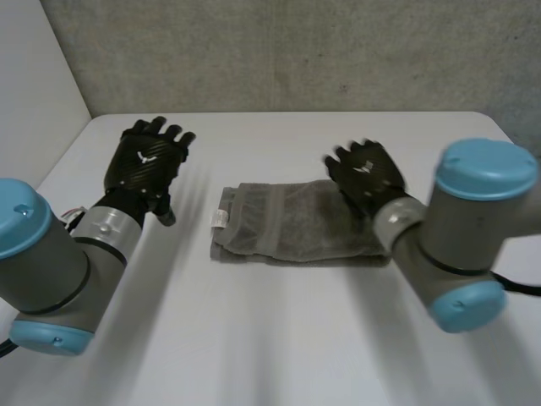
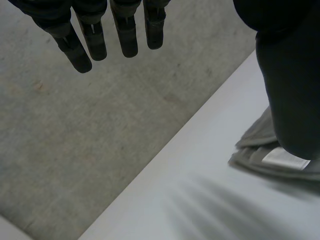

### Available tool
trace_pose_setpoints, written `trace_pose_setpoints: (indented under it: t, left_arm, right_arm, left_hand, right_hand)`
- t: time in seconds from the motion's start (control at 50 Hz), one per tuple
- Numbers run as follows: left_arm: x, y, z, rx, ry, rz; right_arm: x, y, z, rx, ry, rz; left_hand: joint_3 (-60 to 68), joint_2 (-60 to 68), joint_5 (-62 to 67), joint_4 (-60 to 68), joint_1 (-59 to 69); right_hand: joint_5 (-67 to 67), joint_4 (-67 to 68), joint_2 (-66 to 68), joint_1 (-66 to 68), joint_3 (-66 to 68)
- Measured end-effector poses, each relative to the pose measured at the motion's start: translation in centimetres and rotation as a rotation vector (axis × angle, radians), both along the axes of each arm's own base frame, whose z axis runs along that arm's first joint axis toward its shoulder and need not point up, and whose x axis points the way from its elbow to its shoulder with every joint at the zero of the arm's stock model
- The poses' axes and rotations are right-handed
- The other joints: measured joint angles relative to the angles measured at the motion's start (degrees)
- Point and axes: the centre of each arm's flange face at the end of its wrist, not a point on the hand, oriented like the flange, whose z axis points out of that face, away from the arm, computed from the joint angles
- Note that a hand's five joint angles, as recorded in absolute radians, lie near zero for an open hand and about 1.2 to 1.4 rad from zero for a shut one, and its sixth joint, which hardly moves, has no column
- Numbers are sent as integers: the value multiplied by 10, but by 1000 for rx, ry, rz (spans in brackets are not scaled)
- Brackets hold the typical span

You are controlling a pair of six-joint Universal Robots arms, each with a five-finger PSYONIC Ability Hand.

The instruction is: Fold the towel.

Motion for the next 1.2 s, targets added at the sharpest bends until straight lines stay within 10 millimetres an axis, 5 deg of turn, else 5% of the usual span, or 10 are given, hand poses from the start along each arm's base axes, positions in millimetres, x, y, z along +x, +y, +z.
trace_pose_setpoints:
  t: [0.16, 0.28, 0.34, 0.66, 0.78, 0.84, 1.08, 1.2]
  left_arm:
    - [-13, 11, -4, 10, -4, -43]
    - [-15, 12, -9, 21, -9, -48]
    - [-15, 12, -9, 22, -10, -46]
    - [-13, 13, -5, 14, -4, -42]
    - [-13, 14, -6, 16, -5, -43]
    - [-13, 14, -6, 17, -5, -43]
    - [-13, 13, -7, 14, -5, -42]
    - [-14, 13, -7, 7, -2, -42]
  right_arm:
    - [-47, -8, -39, 161, 24, -78]
    - [-54, -13, -61, 220, 36, -70]
    - [-55, -17, -64, 223, 35, -71]
    - [-54, -23, -51, 194, 11, -78]
    - [-55, -19, -56, 209, 15, -76]
    - [-55, -17, -59, 216, 17, -76]
    - [-56, -15, -63, 241, -16, -85]
    - [-56, -18, -66, 227, -30, -91]
  left_hand:
    - [0, 0, 0, 0, 0]
    - [0, 0, 0, 0, 0]
    - [0, 0, 0, 0, 0]
    - [0, 0, 0, 0, 0]
    - [0, 0, 0, 0, 0]
    - [0, 0, 0, 0, 0]
    - [0, 0, 0, 0, 0]
    - [0, 0, 0, 0, 0]
  right_hand:
    - [217, 200, 205, 209, 209]
    - [575, 559, 566, 570, 565]
    - [634, 622, 610, 606, 629]
    - [634, 623, 609, 633, 633]
    - [211, 204, 202, 216, 212]
    - [162, 165, 171, 174, 170]
    - [178, 167, 171, 180, 174]
    - [455, 442, 449, 462, 449]
